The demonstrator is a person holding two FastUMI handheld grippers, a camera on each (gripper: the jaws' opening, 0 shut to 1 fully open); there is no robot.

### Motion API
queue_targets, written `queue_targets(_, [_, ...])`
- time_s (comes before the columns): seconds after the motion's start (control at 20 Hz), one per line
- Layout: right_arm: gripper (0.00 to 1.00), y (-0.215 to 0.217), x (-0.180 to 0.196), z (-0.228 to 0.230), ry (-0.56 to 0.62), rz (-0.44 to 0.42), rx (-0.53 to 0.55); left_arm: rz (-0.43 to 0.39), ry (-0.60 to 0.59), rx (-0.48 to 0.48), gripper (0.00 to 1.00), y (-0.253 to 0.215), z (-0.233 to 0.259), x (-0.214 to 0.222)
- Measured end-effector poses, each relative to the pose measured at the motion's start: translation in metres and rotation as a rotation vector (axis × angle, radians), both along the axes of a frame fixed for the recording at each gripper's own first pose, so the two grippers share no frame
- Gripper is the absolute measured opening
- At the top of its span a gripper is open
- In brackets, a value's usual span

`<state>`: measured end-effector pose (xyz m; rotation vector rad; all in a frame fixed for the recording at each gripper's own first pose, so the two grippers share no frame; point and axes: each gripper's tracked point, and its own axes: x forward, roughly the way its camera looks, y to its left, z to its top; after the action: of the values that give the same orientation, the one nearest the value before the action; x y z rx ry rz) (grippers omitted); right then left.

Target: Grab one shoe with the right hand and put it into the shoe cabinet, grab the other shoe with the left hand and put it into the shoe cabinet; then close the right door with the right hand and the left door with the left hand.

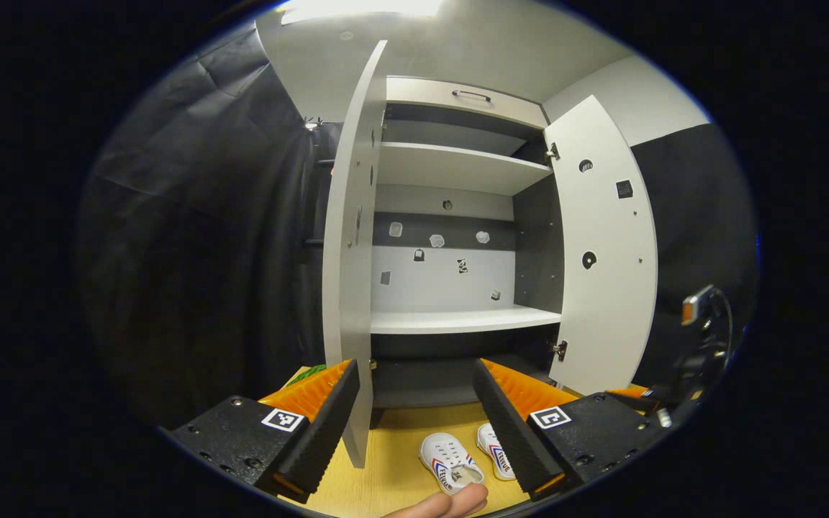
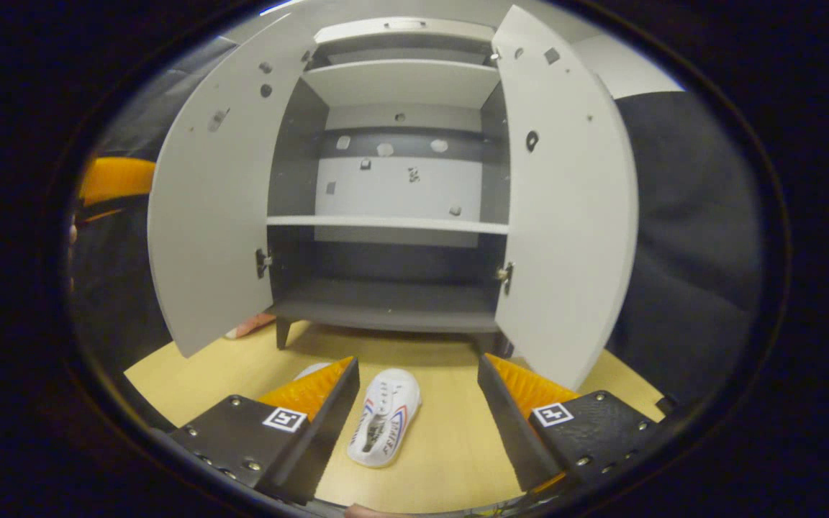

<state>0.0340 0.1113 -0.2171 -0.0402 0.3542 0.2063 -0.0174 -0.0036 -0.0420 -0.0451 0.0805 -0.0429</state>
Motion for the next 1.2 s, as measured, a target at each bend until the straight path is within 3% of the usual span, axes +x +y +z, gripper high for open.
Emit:
queue_targets(0.2, [0.85,0.032,0.006,-0.077,0.144,0.018,-0.030,-0.005,0.017,0.002,1.00,0.006,-0.013,0.000])
queue_targets(0.3, [0.77,0.038,0.011,-0.107,0.205,-0.010,-0.020,-0.005,0.028,0.006,0.98,0.010,-0.020,-0.001])
queue_targets(0.35, [0.80,0.041,0.012,-0.117,0.236,-0.027,-0.002,-0.006,0.032,0.007,0.98,0.010,-0.023,0.000])
queue_targets(0.4, [0.77,0.041,0.015,-0.130,0.271,-0.054,0.018,-0.006,0.034,0.005,0.98,0.011,-0.025,0.002])
queue_targets(0.45, [0.69,0.045,0.015,-0.139,0.307,-0.065,0.036,-0.008,0.039,0.002,0.98,0.011,-0.028,0.002])
queue_targets(0.6, [0.70,0.055,0.026,-0.147,0.316,-0.092,0.067,-0.023,0.055,-0.004,0.98,0.007,-0.035,0.003])
queue_targets(0.75, [0.35,0.055,0.031,-0.170,0.374,-0.146,0.038,-0.044,0.062,0.006,0.99,0.002,-0.041,0.003])
queue_targets(0.9, [0.32,0.056,0.044,-0.181,0.351,-0.171,0.039,-0.062,0.054,0.011,0.99,-0.003,-0.041,0.001])
queue_targets(0.95, [0.17,0.056,0.043,-0.176,0.341,-0.175,0.052,-0.068,0.054,0.011,0.99,-0.005,-0.043,0.001])
queue_targets(1.0, [0.16,0.058,0.050,-0.177,0.333,-0.157,0.092,-0.073,0.055,0.010,0.99,-0.007,-0.044,0.001])
queue_targets(1.05, [0.02,0.056,0.045,-0.169,0.329,-0.164,0.119,-0.082,0.059,0.009,0.99,-0.009,-0.046,0.000])
queue_targets(1.2, [0.02,0.049,0.049,-0.169,0.304,-0.156,0.214,-0.095,0.067,0.017,0.99,-0.013,-0.047,-0.001])
